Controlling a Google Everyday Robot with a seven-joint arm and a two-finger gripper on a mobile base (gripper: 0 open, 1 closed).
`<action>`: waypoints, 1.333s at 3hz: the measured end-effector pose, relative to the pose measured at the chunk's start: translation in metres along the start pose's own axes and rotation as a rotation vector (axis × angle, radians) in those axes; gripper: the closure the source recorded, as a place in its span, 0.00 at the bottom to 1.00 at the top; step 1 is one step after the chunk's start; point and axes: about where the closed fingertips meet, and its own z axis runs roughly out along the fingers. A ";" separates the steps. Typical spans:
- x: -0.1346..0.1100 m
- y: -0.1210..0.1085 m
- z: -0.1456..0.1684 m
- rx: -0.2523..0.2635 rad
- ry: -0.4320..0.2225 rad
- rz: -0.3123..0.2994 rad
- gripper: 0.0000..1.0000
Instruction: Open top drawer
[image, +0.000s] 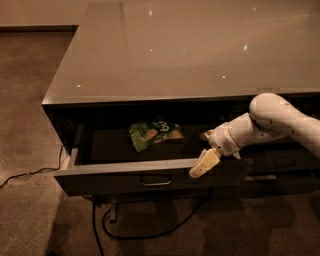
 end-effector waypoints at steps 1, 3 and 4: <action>0.007 0.000 -0.002 0.010 -0.051 -0.005 0.00; 0.016 0.012 -0.038 0.070 -0.108 -0.012 0.00; 0.014 0.024 -0.044 0.056 -0.096 -0.114 0.00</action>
Offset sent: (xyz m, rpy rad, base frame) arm -0.0172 -0.0394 0.0121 0.0745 -0.0775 -0.0748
